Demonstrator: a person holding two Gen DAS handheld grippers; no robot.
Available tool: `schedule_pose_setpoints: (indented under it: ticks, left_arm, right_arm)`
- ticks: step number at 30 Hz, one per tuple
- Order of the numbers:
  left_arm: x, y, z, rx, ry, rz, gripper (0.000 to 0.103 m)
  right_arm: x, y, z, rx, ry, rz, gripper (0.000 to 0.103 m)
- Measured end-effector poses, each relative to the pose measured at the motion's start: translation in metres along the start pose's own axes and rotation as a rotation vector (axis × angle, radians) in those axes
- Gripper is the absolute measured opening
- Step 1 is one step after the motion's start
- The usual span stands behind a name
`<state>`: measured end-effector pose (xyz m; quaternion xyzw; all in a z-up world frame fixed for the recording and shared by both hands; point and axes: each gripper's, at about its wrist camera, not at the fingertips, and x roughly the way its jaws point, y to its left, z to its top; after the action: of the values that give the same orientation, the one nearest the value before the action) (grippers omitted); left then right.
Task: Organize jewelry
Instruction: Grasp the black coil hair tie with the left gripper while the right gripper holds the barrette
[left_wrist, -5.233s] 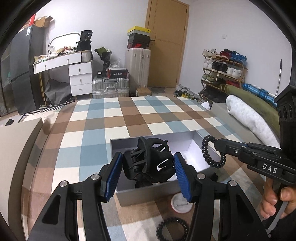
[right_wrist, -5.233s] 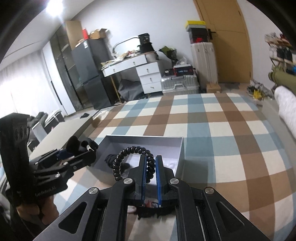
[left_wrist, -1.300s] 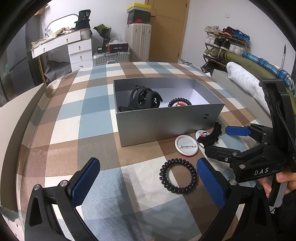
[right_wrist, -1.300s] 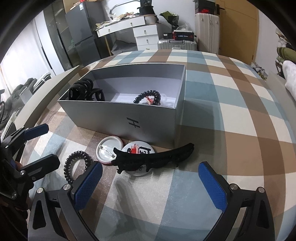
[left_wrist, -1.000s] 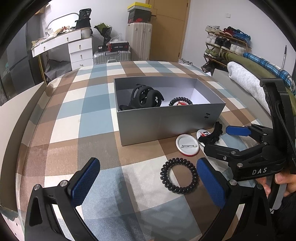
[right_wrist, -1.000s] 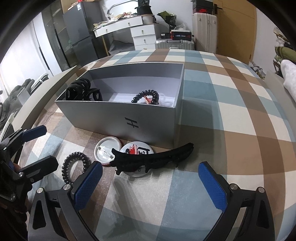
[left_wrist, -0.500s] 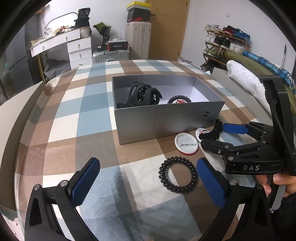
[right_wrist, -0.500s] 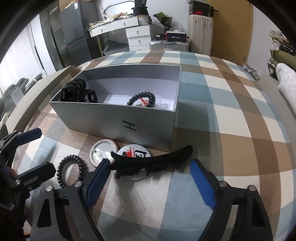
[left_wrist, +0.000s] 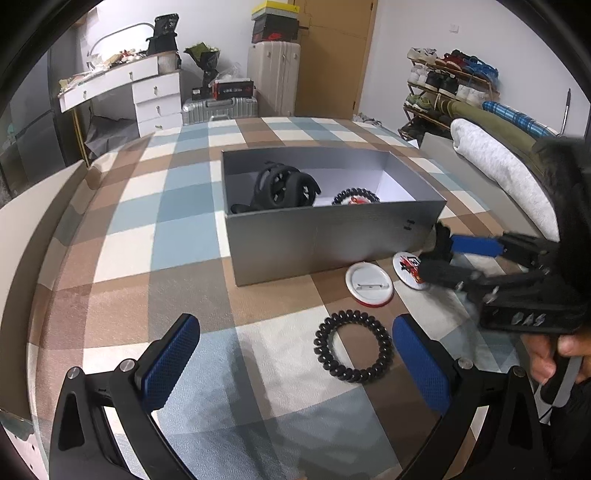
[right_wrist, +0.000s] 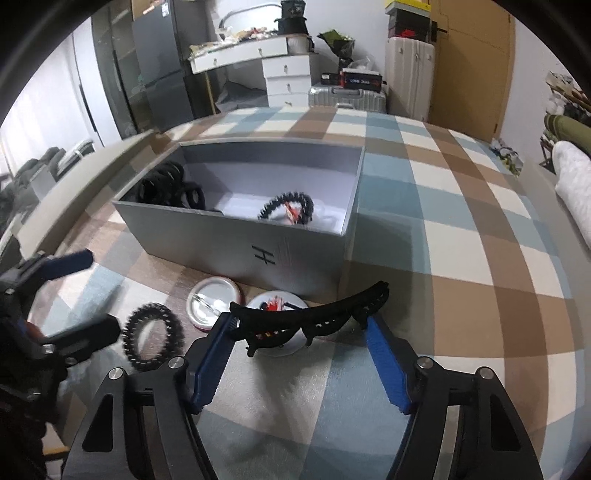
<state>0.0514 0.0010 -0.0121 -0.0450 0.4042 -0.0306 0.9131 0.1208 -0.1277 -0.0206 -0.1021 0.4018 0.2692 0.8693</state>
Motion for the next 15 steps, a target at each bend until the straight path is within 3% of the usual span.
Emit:
schedule_pose_setpoints:
  ticks: [6, 11, 15]
  left_arm:
    - [0.006, -0.005, -0.001, 0.004, 0.055, -0.042, 0.102]
    - [0.008, -0.005, -0.002, 0.005, 0.062, -0.02, 0.101]
    - [0.01, -0.001, -0.003, -0.012, 0.062, -0.007, 0.087]
  right_arm:
    - [-0.017, -0.005, 0.006, 0.021, -0.048, 0.02, 0.072]
    - [-0.018, -0.006, 0.008, 0.024, -0.048, 0.018, 0.072]
    - [-0.018, -0.005, 0.008, 0.018, -0.048, 0.02, 0.072]
